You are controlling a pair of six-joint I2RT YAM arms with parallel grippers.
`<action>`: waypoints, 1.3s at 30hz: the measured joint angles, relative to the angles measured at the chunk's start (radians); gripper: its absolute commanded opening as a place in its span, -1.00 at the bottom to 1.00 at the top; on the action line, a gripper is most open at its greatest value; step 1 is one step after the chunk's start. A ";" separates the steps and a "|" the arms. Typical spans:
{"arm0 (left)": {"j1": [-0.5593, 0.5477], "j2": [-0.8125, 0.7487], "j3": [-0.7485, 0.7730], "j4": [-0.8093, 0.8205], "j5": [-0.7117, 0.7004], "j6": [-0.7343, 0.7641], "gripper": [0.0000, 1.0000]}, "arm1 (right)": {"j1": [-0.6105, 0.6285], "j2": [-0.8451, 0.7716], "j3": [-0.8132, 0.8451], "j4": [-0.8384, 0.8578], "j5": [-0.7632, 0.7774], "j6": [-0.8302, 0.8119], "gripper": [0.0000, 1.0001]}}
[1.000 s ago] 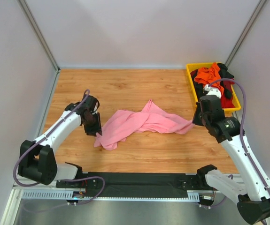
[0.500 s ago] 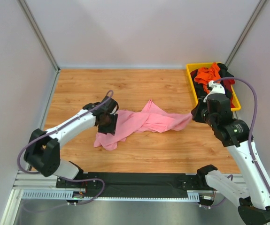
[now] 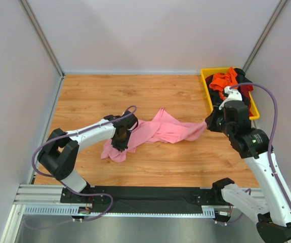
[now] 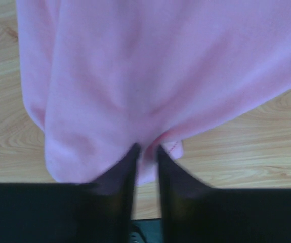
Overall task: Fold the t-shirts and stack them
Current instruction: Flatten the tshirt out
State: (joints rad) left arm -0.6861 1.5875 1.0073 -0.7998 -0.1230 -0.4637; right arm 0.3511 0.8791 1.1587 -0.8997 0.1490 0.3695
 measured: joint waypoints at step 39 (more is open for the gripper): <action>0.018 0.005 0.135 0.042 0.040 0.188 -0.24 | 0.000 0.036 0.004 0.122 -0.082 -0.011 -0.99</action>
State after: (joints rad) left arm -0.6678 1.5925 1.1419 -0.7578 -0.0834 -0.2752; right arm 0.3511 0.9154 1.1629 -0.7773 0.0673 0.3580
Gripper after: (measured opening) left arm 0.382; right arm 0.006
